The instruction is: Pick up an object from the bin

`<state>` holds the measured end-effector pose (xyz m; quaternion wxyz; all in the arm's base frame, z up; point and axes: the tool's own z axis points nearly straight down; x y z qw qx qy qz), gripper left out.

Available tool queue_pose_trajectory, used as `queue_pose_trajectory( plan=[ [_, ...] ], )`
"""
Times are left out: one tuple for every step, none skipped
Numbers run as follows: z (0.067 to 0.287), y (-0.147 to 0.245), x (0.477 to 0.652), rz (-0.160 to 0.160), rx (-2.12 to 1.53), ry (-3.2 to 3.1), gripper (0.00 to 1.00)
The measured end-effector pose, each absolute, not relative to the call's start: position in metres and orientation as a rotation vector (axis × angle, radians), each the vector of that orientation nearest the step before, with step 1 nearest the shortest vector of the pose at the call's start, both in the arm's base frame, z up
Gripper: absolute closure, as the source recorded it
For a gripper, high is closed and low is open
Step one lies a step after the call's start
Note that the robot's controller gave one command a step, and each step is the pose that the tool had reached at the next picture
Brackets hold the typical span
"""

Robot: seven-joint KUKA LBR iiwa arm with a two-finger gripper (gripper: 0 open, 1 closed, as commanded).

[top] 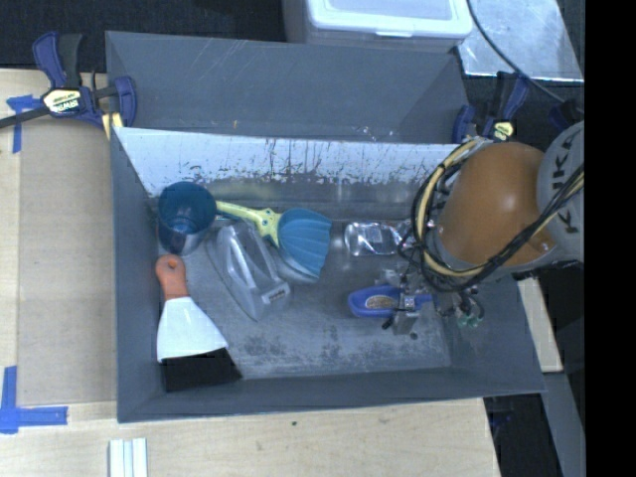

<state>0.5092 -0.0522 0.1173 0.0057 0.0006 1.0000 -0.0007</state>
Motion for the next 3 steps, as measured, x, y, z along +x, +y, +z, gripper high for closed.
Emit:
queue_pose_trajectory(
  plan=[
    [0.145,-0.052,0.511,-0.004,0.002,3.122,1.00],
    [0.161,-0.052,0.511,-0.004,0.001,3.124,1.00],
    [0.191,-0.052,0.511,-0.004,0.001,3.122,1.00]
  ],
)
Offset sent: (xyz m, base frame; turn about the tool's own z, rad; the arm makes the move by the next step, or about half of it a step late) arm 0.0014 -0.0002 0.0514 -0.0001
